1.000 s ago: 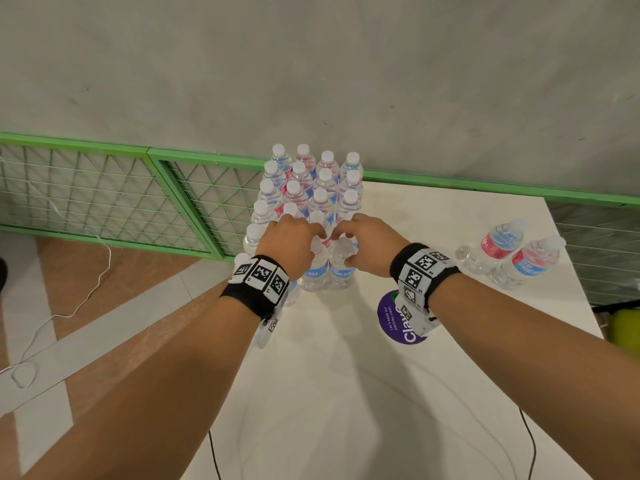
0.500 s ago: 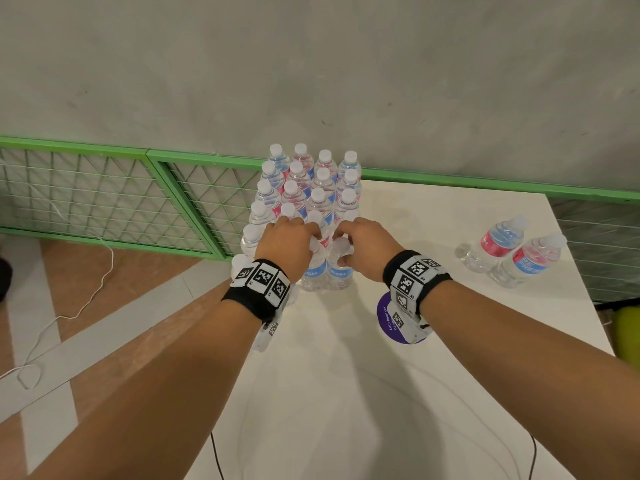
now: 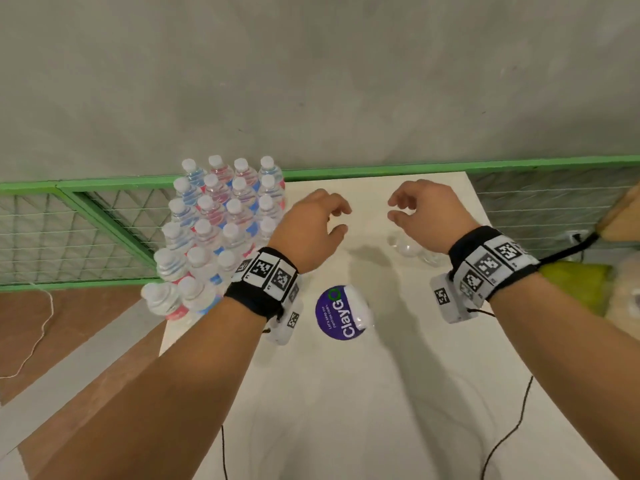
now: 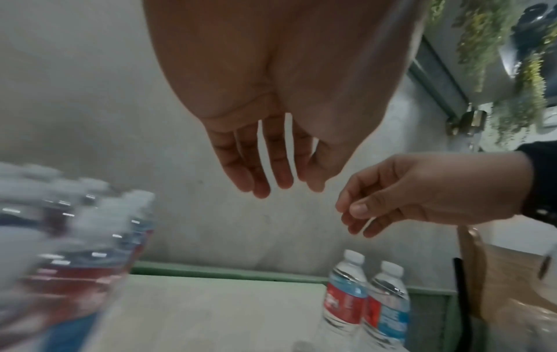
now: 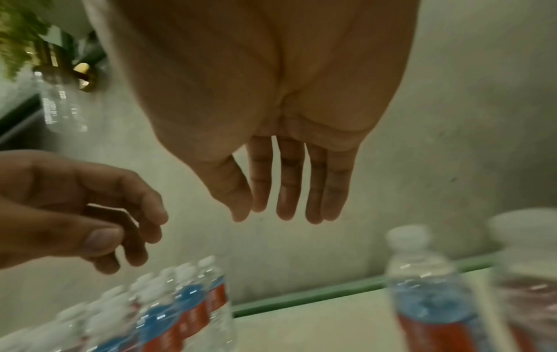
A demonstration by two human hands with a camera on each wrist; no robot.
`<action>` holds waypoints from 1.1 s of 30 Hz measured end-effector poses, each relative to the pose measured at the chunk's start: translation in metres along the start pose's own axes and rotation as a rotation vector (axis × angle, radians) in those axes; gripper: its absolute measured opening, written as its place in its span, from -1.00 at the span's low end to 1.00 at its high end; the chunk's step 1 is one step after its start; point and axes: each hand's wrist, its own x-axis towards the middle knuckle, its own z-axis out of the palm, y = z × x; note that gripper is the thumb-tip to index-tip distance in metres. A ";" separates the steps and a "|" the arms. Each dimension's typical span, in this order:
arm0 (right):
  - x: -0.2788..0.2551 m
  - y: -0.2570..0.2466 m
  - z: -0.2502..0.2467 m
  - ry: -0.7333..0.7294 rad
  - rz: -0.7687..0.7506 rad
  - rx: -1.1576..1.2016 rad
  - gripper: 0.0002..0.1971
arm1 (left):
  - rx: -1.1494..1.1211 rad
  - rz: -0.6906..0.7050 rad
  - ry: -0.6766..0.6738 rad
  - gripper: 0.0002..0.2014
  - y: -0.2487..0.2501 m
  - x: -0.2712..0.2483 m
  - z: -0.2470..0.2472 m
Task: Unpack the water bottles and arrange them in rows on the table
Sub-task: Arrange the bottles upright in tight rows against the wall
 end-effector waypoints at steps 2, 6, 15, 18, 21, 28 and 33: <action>0.000 0.033 -0.018 0.032 0.085 -0.050 -0.83 | -0.041 0.031 -0.057 -0.70 0.020 0.024 0.027; -0.004 0.084 -0.031 -0.019 0.204 -0.132 -0.60 | -0.040 0.011 -0.212 -0.46 0.054 0.071 0.073; -0.013 0.122 -0.017 -0.210 0.167 -0.162 -0.40 | 0.049 -0.032 -0.418 -0.22 0.083 0.122 0.138; -0.016 0.128 -0.014 -0.187 0.163 -0.175 -0.48 | 0.134 0.022 -0.362 -0.39 0.081 0.120 0.144; -0.019 0.130 -0.013 -0.163 0.153 -0.165 -0.58 | 0.141 0.026 -0.308 -0.53 0.076 0.115 0.143; -0.028 0.116 -0.011 -0.126 0.154 -0.179 -0.69 | 0.036 -0.057 -0.224 -0.68 0.059 0.080 0.120; -0.038 0.080 -0.010 -0.128 0.097 -0.093 -0.72 | -0.045 -0.051 -0.195 -0.72 0.041 0.034 0.077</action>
